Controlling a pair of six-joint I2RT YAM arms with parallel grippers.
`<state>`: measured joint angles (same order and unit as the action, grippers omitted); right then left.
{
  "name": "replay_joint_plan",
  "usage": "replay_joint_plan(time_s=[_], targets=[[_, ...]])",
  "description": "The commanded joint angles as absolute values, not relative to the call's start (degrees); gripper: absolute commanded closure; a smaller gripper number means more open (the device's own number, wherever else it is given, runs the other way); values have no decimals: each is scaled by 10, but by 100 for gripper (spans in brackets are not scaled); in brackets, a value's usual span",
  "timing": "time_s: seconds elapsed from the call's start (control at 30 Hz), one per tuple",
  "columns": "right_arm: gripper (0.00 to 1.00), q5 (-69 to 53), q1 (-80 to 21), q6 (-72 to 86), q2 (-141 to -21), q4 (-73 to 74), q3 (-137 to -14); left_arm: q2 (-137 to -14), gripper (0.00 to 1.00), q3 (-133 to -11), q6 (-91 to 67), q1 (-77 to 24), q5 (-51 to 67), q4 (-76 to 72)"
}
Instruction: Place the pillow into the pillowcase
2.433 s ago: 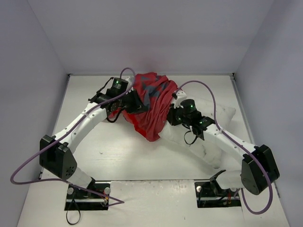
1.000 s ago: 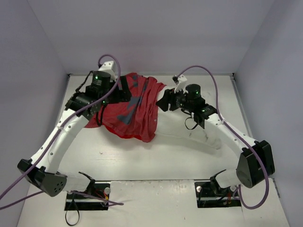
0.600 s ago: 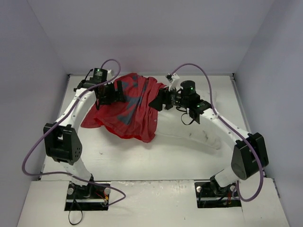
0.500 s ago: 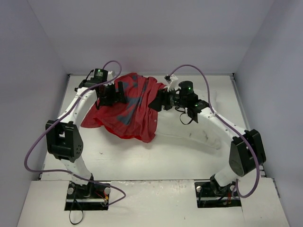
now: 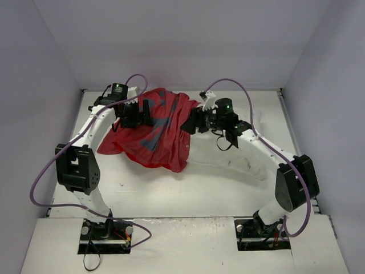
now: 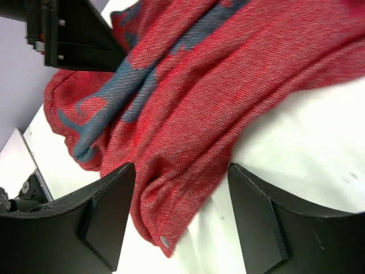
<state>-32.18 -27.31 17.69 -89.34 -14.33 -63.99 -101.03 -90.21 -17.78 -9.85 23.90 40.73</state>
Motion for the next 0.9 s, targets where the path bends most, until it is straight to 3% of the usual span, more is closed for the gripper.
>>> replay_joint_plan(time_s=[0.0,0.47,0.5,0.6,0.63,0.7,0.73,0.77,0.8,0.87], targets=[[38,-308,-255,165,-854,-173,-639,-969,19,-903,-149,-92,230,393],[37,-359,-273,172,-939,-177,-699,-1012,21,-862,-132,-94,331,365],[37,-359,-273,171,-942,-178,-700,-1015,38,-860,-132,-94,336,366],[41,-358,-276,170,-956,-178,-706,-1011,75,-859,-134,-95,336,364],[51,-357,-276,170,-958,-178,-708,-1008,100,-858,-136,-94,333,361],[64,-352,-276,167,-953,-179,-707,-999,100,-855,-141,-93,325,358],[84,-342,-276,165,-940,-179,-705,-997,100,-854,-147,-93,318,357],[95,-335,-273,161,-928,-178,-698,-988,100,-853,-149,-93,302,352],[100,-328,-270,160,-916,-178,-693,-984,100,-849,-152,-94,295,347],[100,-314,-259,159,-868,-178,-675,-976,100,-839,-163,-93,278,337]])
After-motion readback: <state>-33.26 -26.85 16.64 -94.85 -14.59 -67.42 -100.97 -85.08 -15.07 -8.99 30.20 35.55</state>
